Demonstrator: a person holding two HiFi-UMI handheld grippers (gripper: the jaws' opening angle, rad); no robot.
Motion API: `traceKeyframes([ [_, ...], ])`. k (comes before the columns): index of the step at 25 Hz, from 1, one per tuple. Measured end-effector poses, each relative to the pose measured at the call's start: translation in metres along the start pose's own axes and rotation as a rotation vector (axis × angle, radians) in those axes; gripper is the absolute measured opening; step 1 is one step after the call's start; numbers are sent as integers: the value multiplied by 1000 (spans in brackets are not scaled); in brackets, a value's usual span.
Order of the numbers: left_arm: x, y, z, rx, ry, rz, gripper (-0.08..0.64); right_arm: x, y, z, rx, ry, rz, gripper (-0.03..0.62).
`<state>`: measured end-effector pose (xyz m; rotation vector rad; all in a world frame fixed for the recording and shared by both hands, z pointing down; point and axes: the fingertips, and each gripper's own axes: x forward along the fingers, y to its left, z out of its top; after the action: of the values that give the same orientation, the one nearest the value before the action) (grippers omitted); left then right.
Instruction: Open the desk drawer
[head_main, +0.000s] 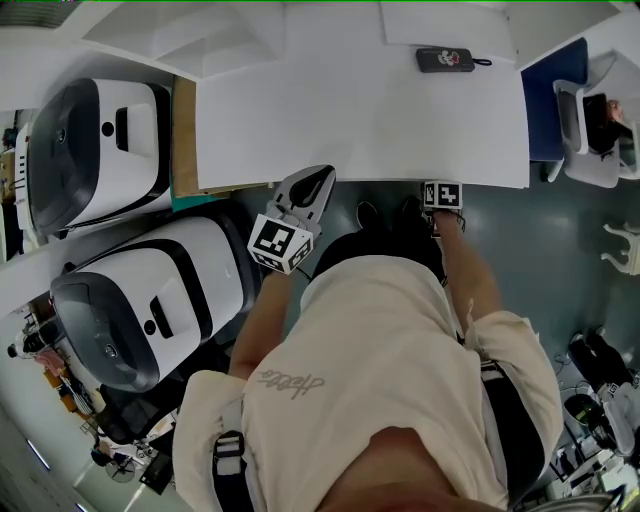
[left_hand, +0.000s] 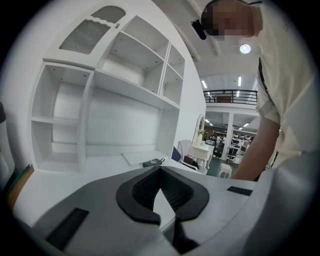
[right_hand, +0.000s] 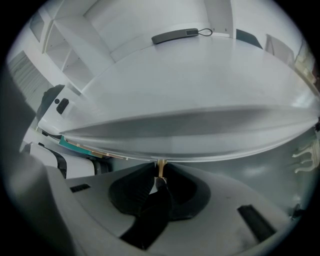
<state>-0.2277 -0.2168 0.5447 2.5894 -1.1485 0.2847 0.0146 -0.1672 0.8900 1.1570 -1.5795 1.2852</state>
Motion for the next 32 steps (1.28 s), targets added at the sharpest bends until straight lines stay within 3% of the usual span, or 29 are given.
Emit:
traceKeyframes([
  [16,-16,-15,-8,-9,-8,24,2,-4,0,-14,-10,7,12,77],
  [23,-21,-28,-14,-18,-5,72,2,-3,3,-25,-23,16,46,77],
  [32,-21,-73,-8,-13,-2,119,2,-9,0,-36,-26,29,96,77],
])
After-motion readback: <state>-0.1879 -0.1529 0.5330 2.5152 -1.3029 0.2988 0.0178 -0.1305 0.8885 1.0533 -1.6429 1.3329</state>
